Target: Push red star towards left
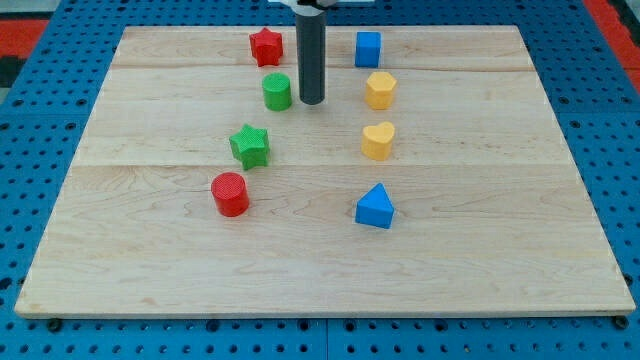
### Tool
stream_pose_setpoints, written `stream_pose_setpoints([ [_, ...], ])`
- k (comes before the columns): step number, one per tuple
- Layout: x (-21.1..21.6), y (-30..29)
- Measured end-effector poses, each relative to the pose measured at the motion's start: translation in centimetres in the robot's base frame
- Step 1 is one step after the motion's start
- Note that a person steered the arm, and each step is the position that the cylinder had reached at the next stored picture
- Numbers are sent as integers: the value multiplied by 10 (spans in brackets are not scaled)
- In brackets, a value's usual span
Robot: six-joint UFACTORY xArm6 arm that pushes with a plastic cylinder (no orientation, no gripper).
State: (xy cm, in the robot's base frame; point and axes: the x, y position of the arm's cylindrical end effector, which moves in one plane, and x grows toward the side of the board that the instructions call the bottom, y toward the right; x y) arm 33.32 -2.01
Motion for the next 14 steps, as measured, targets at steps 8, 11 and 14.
stream_pose_setpoints([
  [8, -109, -32],
  [11, -113, -42],
  [14, -91, -43],
])
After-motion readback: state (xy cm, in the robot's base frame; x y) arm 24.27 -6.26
